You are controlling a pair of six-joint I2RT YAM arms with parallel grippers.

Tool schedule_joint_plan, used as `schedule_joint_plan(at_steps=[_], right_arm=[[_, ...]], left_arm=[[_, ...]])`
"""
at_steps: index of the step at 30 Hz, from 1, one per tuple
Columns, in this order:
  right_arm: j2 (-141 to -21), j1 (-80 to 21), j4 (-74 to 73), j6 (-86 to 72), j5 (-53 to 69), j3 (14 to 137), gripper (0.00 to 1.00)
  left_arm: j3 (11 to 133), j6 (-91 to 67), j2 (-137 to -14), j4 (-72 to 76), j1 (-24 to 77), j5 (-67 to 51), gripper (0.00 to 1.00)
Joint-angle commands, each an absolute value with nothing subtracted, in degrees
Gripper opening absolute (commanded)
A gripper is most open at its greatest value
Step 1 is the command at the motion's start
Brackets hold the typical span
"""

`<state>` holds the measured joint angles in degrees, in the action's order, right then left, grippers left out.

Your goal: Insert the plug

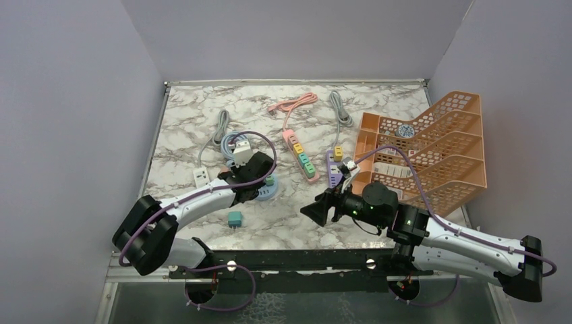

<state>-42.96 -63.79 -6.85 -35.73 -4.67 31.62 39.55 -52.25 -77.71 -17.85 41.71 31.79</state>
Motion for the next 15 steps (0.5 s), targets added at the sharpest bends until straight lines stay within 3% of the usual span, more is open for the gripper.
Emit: schedule_joint_plan(at_steps=[1, 6, 11, 15], right_arm=[[-41.9, -64.2, -7.1, -35.7, -6.4, 31.0, 0.76], [-41.6, -64.1, -7.2, -35.7, -6.6, 31.0, 0.76], [-41.4, -64.1, -7.2, -35.7, -7.2, 30.9, 0.76], [-40.9, -64.2, -7.2, -35.8, -7.6, 30.7, 0.76]], left_arm=[[37.8, -54.0, -80.2, -31.9, 42.5, 19.7, 0.02], [44.9, -49.9, -79.1, -36.1, 40.8, 19.5, 0.29], [50.0, -45.9, -78.7, -38.0, 38.9, 19.4, 0.46], [52.1, -43.9, -79.5, -39.3, 37.5, 17.8, 0.52]])
